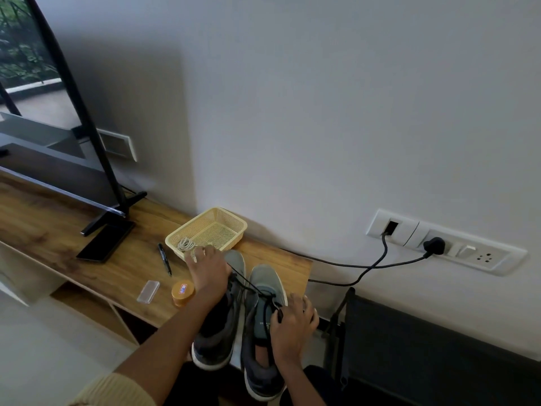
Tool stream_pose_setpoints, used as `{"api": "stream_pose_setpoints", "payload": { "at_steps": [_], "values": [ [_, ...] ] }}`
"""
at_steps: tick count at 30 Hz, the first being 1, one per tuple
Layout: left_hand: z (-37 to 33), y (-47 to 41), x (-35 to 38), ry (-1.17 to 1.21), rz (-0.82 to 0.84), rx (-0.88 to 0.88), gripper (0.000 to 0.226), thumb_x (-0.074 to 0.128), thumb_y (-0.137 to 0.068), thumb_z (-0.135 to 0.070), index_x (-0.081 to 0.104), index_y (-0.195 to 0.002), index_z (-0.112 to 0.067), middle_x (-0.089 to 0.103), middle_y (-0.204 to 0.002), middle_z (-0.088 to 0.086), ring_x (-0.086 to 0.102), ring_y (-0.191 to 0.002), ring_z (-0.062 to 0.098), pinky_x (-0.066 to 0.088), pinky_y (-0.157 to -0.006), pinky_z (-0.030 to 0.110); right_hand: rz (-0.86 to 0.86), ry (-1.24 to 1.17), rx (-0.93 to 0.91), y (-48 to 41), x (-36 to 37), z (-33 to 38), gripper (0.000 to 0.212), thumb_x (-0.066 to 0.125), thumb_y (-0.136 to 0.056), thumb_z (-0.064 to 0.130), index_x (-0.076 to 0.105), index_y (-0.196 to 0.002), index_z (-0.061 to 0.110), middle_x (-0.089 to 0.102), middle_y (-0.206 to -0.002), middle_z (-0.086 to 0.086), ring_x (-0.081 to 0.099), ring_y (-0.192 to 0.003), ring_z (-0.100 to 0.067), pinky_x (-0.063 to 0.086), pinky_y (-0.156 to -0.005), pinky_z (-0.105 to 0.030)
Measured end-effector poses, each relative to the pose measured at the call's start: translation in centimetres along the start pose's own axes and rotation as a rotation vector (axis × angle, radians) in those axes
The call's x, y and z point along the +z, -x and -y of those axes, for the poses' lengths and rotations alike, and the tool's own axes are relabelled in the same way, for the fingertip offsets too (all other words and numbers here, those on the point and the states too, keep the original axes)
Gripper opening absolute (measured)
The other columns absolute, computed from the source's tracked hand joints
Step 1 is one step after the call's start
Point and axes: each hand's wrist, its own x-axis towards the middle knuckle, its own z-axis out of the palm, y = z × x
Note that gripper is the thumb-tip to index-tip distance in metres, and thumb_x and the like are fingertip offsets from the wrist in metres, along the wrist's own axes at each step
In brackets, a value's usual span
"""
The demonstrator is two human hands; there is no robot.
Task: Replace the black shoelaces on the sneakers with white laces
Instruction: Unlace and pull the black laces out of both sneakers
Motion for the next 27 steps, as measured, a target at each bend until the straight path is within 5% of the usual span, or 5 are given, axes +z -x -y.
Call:
{"api": "stream_pose_setpoints", "payload": {
  "at_steps": [6, 11, 21, 27],
  "values": [
    [-2.2, 1.5, -1.1, 0.253, 0.047, 0.182, 0.026, 0.052, -0.084, -0.028, 0.054, -0.11, -0.028, 0.049, -0.126, -0.006, 0.035, -0.127, 0.019, 0.017, -0.11, 0.045, 0.014, -0.052, 0.024, -0.1, -0.2, 0.3, 0.033, 0.089, -0.046, 0.007, 0.069, -0.072, 0.01, 0.066, -0.095, -0.005, 0.045, -0.104, -0.025, 0.05, -0.075, -0.05],
    [-5.9, 4.3, 0.7, 0.155, 0.182, 0.448, 0.024, 0.054, -0.087, -0.03, 0.063, -0.108, -0.025, 0.031, -0.146, -0.001, 0.012, -0.141, 0.025, -0.004, -0.113, 0.053, 0.051, -0.086, 0.042, -0.1, 0.3, 0.0, 0.033, 0.089, -0.048, 0.009, 0.071, -0.075, 0.008, 0.067, -0.099, -0.003, 0.048, -0.102, -0.025, 0.053, -0.067, -0.046],
    [-6.3, 4.8, 1.4, 0.082, 0.128, 0.345, 0.022, 0.047, -0.094, -0.025, 0.065, -0.107, -0.023, 0.035, -0.143, -0.001, 0.014, -0.141, 0.024, -0.008, -0.111, 0.054, 0.038, -0.069, 0.028, -0.1, 0.3, 0.0, 0.029, 0.088, -0.051, 0.01, 0.07, -0.074, 0.01, 0.067, -0.097, -0.003, 0.045, -0.101, -0.022, 0.051, -0.072, -0.044],
    [-3.0, 2.9, 0.1, 0.331, 0.003, 0.046, 0.014, 0.051, -0.088, -0.023, 0.065, -0.091, -0.026, 0.045, -0.132, -0.008, 0.028, -0.131, 0.019, 0.009, -0.11, 0.046, 0.003, -0.074, -0.029, -0.1, 0.0, 0.0, 0.032, 0.088, -0.048, 0.007, 0.069, -0.074, 0.009, 0.066, -0.093, -0.004, 0.046, -0.099, -0.022, 0.05, -0.07, -0.044]
  ]
}}
